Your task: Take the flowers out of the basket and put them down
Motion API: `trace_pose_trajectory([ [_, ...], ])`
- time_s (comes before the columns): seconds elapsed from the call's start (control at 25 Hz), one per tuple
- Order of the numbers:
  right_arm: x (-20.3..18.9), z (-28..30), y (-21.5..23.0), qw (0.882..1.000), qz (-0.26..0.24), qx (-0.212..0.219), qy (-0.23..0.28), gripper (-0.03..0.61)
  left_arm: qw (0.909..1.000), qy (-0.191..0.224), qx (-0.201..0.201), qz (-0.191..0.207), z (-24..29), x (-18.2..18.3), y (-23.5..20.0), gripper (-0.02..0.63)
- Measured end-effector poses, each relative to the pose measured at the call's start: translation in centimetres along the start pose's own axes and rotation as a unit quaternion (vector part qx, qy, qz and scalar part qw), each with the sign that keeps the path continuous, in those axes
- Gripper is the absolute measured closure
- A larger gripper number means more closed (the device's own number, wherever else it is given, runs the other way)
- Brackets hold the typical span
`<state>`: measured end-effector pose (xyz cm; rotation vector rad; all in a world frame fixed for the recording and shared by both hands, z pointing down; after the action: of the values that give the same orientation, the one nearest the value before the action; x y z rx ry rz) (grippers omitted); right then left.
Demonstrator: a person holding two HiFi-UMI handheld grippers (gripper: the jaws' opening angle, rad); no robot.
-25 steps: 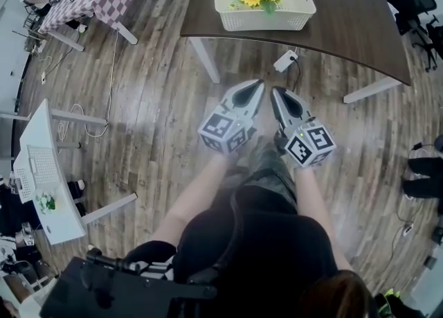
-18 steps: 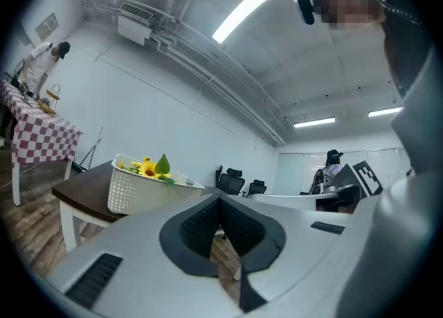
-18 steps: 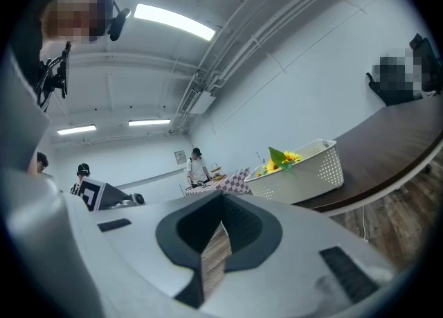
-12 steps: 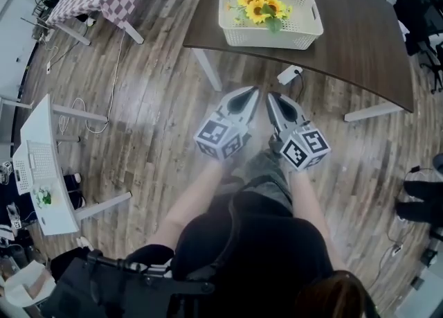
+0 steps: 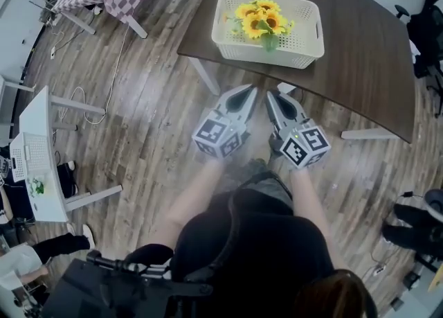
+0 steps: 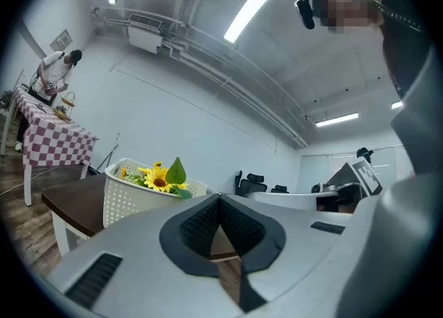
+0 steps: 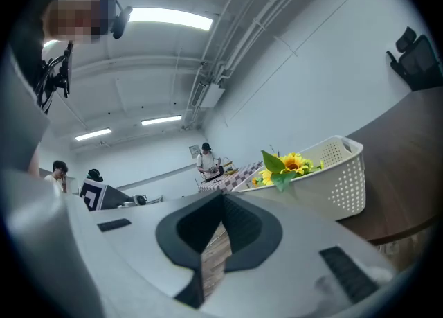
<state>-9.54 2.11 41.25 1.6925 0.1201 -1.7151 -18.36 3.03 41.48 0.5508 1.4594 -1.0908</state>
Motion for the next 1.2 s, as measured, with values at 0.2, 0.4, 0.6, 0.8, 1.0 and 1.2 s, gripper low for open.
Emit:
trace_pose_trajectory([
  [0.2,1.5,1.0,2.6,1.0,-0.004,0.023,-0.006,0.575,0.9998,0.01,0.02,-0.003,2.9,0.5,-0.6,0.612],
  [0.4,2.8,1.2,5.0,0.999,-0.002,0.04,-0.012,0.575,0.9993,0.011,0.035,-0.003,5.5,1.0,-0.6,0.612],
  [0.6,4.1,1.7,6.3,0.998,0.0,0.059,-0.013,0.575,0.9986,0.017,0.049,0.006,6.6,1.8,-0.6,0.612],
  [0.8,4.7,2.5,7.2,0.998,0.005,0.067,-0.02,0.575,0.9975,0.012,0.07,-0.001,6.5,1.4,-1.3,0.612],
  [1.0,6.4,3.4,7.7,0.997,0.009,0.076,-0.022,0.575,0.9958,0.023,0.081,-0.036,6.9,2.9,-2.4,0.612],
  [1.2,8.5,5.2,8.1,0.996,0.001,0.085,-0.016,0.575,0.9969,0.034,0.069,-0.01,8.6,5.0,-3.2,0.612],
])
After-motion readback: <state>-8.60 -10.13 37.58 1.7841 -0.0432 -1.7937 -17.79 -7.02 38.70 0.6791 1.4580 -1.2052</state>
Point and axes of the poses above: the fingertips, and each gripper's own axes: z forward along the fingers, y to its right, x out of its top, the point moved 4 cm from there along -z, backward along the fingers, and after that the axes turned 6 degrees about -y, right-handed, at the moved point
